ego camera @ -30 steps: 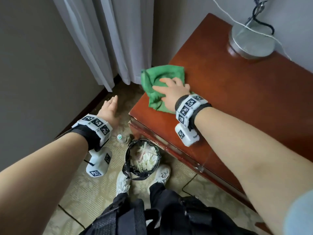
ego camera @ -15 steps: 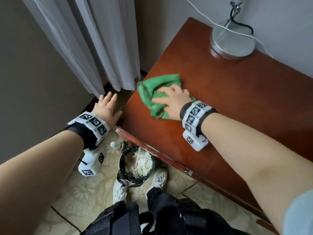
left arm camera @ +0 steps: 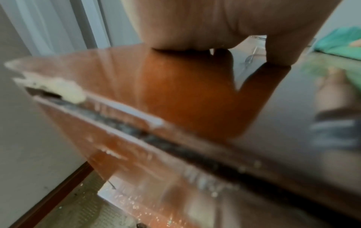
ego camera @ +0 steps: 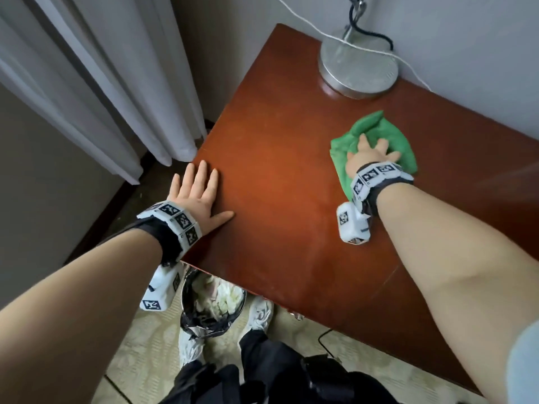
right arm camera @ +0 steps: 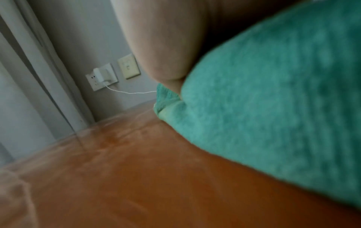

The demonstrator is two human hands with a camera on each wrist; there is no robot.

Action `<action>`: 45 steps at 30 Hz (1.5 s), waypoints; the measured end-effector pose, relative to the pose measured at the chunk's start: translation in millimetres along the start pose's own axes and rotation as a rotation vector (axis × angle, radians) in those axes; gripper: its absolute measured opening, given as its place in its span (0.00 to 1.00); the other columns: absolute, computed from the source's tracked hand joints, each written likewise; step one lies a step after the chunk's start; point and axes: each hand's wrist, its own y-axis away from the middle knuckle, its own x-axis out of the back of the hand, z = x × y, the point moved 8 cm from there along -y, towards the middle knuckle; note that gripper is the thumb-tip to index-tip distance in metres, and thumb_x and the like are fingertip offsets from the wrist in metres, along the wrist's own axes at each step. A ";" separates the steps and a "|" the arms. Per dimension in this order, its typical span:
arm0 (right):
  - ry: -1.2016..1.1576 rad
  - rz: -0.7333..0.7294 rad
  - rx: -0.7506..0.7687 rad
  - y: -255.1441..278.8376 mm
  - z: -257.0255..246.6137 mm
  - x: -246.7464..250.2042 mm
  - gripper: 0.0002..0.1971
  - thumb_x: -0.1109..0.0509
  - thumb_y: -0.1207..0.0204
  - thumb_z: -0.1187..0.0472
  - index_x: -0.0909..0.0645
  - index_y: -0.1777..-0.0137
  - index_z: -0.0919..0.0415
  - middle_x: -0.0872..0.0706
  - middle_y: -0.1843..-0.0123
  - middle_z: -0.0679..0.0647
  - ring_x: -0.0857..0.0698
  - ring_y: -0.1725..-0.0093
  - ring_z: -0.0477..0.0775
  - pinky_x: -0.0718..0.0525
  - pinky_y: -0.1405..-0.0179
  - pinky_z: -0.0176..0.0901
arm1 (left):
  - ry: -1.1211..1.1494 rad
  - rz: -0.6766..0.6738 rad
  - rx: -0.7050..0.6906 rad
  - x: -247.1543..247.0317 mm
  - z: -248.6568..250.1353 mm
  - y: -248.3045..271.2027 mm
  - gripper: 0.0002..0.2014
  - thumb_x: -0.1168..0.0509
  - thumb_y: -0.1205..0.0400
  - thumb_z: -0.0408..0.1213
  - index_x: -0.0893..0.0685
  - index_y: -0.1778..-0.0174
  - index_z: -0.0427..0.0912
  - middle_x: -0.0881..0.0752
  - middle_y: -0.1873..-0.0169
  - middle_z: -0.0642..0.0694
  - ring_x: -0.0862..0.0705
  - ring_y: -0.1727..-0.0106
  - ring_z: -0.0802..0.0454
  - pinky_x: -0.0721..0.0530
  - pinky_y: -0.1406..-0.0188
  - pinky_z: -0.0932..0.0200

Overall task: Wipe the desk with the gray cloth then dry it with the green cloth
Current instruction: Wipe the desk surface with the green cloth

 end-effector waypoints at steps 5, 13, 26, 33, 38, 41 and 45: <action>0.068 0.046 0.402 12.8 -137.5 5.5 0.25 0.47 0.17 0.49 0.47 0.21 0.37 0.47 0.18 0.51 0.44 0.24 0.65 0.37 0.30 0.63 | -0.015 -0.003 0.012 -3.1 -1.7 -3.7 0.45 0.52 0.20 0.66 0.70 0.20 0.45 0.71 0.20 0.44 0.70 0.19 0.43 0.68 0.22 0.46; 0.069 -0.014 1.097 104.1 -251.0 -0.1 0.23 0.42 0.18 0.54 0.36 0.24 0.36 0.39 0.20 0.42 0.38 0.24 0.60 0.36 0.28 0.56 | -0.007 -0.030 0.016 -2.3 -2.2 -3.4 0.46 0.51 0.20 0.65 0.70 0.20 0.45 0.70 0.20 0.43 0.70 0.19 0.44 0.68 0.22 0.46; 0.036 0.083 0.562 -6.0 -166.9 19.3 0.23 0.45 0.19 0.50 0.38 0.24 0.40 0.41 0.21 0.54 0.36 0.29 0.69 0.31 0.34 0.62 | -0.003 -0.111 0.008 -1.1 -1.3 -3.2 0.46 0.50 0.20 0.65 0.73 0.21 0.48 0.74 0.21 0.45 0.72 0.20 0.44 0.69 0.23 0.44; 0.206 -0.049 1.120 75.4 -258.9 -11.7 0.25 0.41 0.18 0.51 0.39 0.22 0.37 0.43 0.18 0.44 0.43 0.21 0.61 0.38 0.26 0.58 | 0.099 -0.039 0.006 11.7 -1.0 -8.2 0.48 0.42 0.21 0.61 0.69 0.19 0.48 0.71 0.20 0.44 0.71 0.19 0.43 0.69 0.22 0.47; 0.135 0.006 0.966 2.1 -241.0 10.0 0.26 0.42 0.17 0.50 0.44 0.20 0.39 0.46 0.17 0.47 0.44 0.20 0.62 0.41 0.24 0.60 | 0.128 0.017 0.045 43.8 9.5 -48.8 0.48 0.42 0.22 0.63 0.67 0.19 0.48 0.69 0.19 0.43 0.70 0.19 0.42 0.69 0.22 0.44; 0.114 0.029 0.835 -45.7 -245.1 30.7 0.27 0.44 0.17 0.50 0.46 0.20 0.40 0.48 0.16 0.50 0.45 0.19 0.63 0.40 0.24 0.59 | 0.140 0.027 0.036 62.0 20.2 -80.3 0.49 0.42 0.23 0.65 0.66 0.18 0.49 0.69 0.19 0.44 0.70 0.19 0.42 0.68 0.21 0.42; 0.089 0.053 0.632 -104.4 -251.0 56.9 0.27 0.45 0.16 0.56 0.46 0.19 0.45 0.50 0.16 0.55 0.44 0.20 0.65 0.39 0.23 0.62 | 0.105 -0.017 0.088 61.4 23.8 -102.0 0.52 0.46 0.27 0.72 0.71 0.20 0.52 0.73 0.21 0.46 0.73 0.20 0.43 0.69 0.22 0.40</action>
